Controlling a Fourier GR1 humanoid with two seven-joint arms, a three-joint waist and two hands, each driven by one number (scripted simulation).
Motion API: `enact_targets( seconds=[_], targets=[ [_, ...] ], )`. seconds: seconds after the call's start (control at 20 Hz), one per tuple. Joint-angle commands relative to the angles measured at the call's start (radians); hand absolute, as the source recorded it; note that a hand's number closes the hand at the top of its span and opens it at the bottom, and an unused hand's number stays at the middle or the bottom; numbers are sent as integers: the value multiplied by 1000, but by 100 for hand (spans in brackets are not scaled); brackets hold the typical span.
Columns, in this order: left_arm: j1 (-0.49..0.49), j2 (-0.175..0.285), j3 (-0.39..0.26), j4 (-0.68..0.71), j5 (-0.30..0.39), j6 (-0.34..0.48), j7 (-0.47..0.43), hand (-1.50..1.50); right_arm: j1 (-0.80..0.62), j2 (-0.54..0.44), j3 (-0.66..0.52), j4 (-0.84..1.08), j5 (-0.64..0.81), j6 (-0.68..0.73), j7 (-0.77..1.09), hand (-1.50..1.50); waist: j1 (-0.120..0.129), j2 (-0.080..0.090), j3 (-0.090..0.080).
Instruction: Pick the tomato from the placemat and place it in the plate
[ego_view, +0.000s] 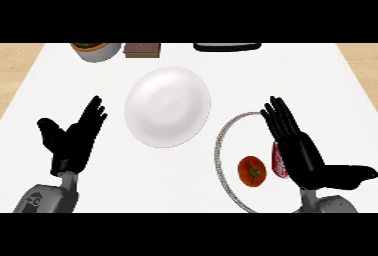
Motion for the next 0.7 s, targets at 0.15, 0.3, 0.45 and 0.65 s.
enact_targets(
  seconds=[0.15,0.3,0.45,0.65],
  targets=[
    [5,75,20,-31,-51,-24,-24,0,-112,-153,-34,56,-8,326,-139,150,47,11,-24],
    [11,70,15,-3,-51,-18,-12,0,-220,-371,-93,-30,304,210,-181,150,5,-47,-51],
    [-32,91,39,-2,-30,-56,-10,0,-93,-171,-170,210,189,192,-505,-150,34,20,-20],
    [-51,59,32,39,-60,-37,-23,0,-47,-213,-97,402,326,350,-813,-150,32,15,-23]
  ],
)
